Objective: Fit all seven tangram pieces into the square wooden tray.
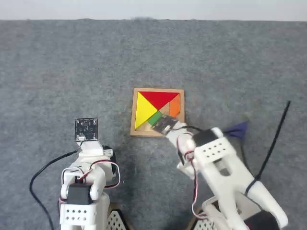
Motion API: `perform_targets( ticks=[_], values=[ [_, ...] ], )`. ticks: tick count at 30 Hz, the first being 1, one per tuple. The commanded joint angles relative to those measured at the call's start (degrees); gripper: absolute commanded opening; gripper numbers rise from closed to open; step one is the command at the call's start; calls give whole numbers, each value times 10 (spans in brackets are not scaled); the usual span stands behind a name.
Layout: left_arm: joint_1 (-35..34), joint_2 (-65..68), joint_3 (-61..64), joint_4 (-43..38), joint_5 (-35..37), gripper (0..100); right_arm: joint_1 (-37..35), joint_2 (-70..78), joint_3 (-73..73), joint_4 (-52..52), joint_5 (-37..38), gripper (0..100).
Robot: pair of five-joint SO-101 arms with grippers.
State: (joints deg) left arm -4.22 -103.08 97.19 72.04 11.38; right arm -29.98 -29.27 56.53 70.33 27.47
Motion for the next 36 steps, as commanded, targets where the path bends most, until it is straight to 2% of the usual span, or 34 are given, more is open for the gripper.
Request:
perform_targets(
  ticks=[1, 7, 14, 18, 21, 24, 27, 29, 33, 36],
  values=[
    [-4, -11, -7, 3, -9, 14, -8, -21, -3, -15, 10, 162],
    [-4, -11, -7, 3, -9, 14, -7, -20, 4, -36, 17, 162],
    [-4, -11, -7, 3, -9, 14, -5, -20, 28, -30, 84, 163],
    [-4, -11, -7, 3, -9, 14, 2, -20, 29, -32, 91, 172],
    [-4, -11, -7, 3, -9, 14, 40, -20, 26, -45, 94, 236],
    [-4, -11, -7, 3, -9, 14, 71, -20, 27, -51, 131, 298],
    [-4, -11, -7, 3, -9, 14, 86, -24, 26, -51, 138, 301],
    [-4, -11, -7, 3, -9, 14, 124, -28, 5, -51, 135, 288],
    [-4, -11, -7, 3, -9, 14, 241, -11, -84, -55, 75, 281],
    [-4, -11, -7, 3, -9, 14, 284, 46, -152, -50, 23, 281]
  ],
)
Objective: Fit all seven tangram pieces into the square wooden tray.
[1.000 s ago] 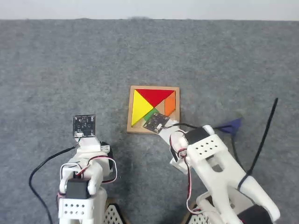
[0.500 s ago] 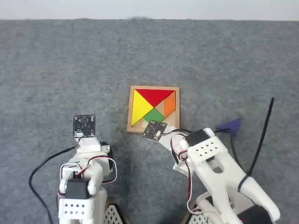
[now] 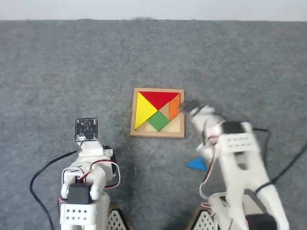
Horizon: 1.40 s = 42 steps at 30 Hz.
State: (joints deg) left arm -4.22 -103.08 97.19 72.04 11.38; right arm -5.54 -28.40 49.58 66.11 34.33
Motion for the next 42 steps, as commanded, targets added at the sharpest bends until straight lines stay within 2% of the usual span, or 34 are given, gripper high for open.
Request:
perform_targets(
  ticks=[1, 7, 15, 21, 24, 32, 37, 42],
  values=[
    [-4, -11, -7, 3, -9, 14, 51, 65, -105, -7, -65, 281],
    [-4, -11, -7, 3, -9, 14, 83, 220, -229, -10, -215, 279],
    [-4, -11, -7, 3, -9, 14, 86, 283, -265, -42, -398, 278],
    [-4, -11, -7, 3, -9, 14, 87, 301, -265, -101, -622, 281],
    [-4, -11, -7, 3, -9, 14, 87, 302, -265, -104, -697, 281],
    [-4, -11, -7, 3, -9, 14, 165, 305, -267, -142, -777, 278],
    [-4, -11, -7, 3, -9, 14, 152, 316, -266, -131, -760, 278],
    [-4, -11, -7, 3, -9, 14, 142, 392, -295, -129, -730, 277]
  ],
)
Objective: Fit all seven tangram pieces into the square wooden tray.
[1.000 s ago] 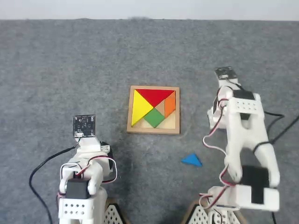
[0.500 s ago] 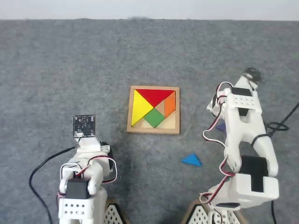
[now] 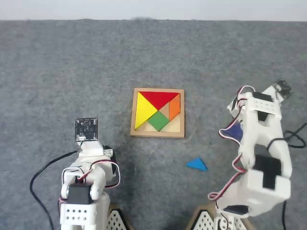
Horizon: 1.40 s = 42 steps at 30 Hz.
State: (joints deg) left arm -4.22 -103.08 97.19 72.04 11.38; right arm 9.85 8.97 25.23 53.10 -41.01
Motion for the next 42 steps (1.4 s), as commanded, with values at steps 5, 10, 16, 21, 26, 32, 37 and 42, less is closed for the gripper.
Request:
perform_targets(
  ticks=[5, 10, 16, 21, 26, 32, 37, 42],
  values=[
    [-4, -11, -7, 3, -9, 14, -13, 65, -113, 60, 27, 206],
    [-4, -11, -7, 3, -9, 14, -44, 68, -149, 69, 158, 73],
    [-4, -11, -7, 3, -9, 14, -138, 74, -211, 117, 430, 24],
    [-4, -11, -7, 3, -9, 14, -173, 69, -228, 126, 479, 24],
    [-4, -11, -7, 3, -9, 14, -186, 68, -231, 185, 631, 24],
    [-4, -11, -7, 3, -9, 14, -124, 40, -231, 269, 925, 38],
    [-4, -11, -7, 3, -9, 14, -104, 2, -229, 334, 1102, 270],
    [-4, -11, -7, 3, -9, 14, -105, 11, -221, 342, 1218, 399]
  ],
)
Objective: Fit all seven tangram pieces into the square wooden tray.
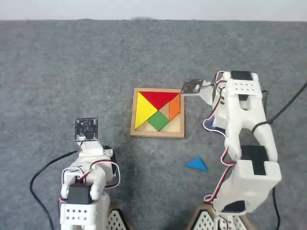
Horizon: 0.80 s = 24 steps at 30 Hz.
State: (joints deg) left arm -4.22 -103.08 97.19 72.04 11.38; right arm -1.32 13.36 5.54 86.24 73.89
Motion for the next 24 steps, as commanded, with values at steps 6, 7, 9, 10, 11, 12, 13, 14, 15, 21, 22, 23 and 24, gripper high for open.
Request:
perform_targets(
  ticks=[6, 7, 9, 10, 11, 12, 13, 14, 15, 21, 22, 23, 24],
  values=[
    [-4, -11, -7, 3, -9, 14, 7, 24, -22, -12, 151, 365],
    [-4, -11, -7, 3, -9, 14, 7, 35, -22, -26, 153, 365],
    [-4, -11, -7, 3, -9, 14, 5, 54, -22, -47, 156, 366],
    [-4, -11, -7, 3, -9, 14, 4, 64, -22, -53, 164, 366],
    [-4, -11, -7, 3, -9, 14, 0, 73, -23, -57, 175, 365],
    [-4, -11, -7, 3, -9, 14, 0, 80, -24, -60, 181, 365],
    [-4, -11, -7, 3, -9, 14, 0, 85, -24, -66, 184, 365],
    [-4, -11, -7, 3, -9, 14, 0, 88, -25, -73, 185, 365],
    [-4, -11, -7, 3, -9, 14, 0, 90, -25, -77, 186, 365],
    [-4, -11, -7, 3, -9, 14, 7, 96, -25, -95, 206, 364],
    [-4, -11, -7, 3, -9, 14, 15, 96, -24, -95, 220, 364],
    [-4, -11, -7, 3, -9, 14, 22, 96, -24, -95, 233, 364],
    [-4, -11, -7, 3, -9, 14, 29, 96, -24, -95, 244, 364]
  ],
)
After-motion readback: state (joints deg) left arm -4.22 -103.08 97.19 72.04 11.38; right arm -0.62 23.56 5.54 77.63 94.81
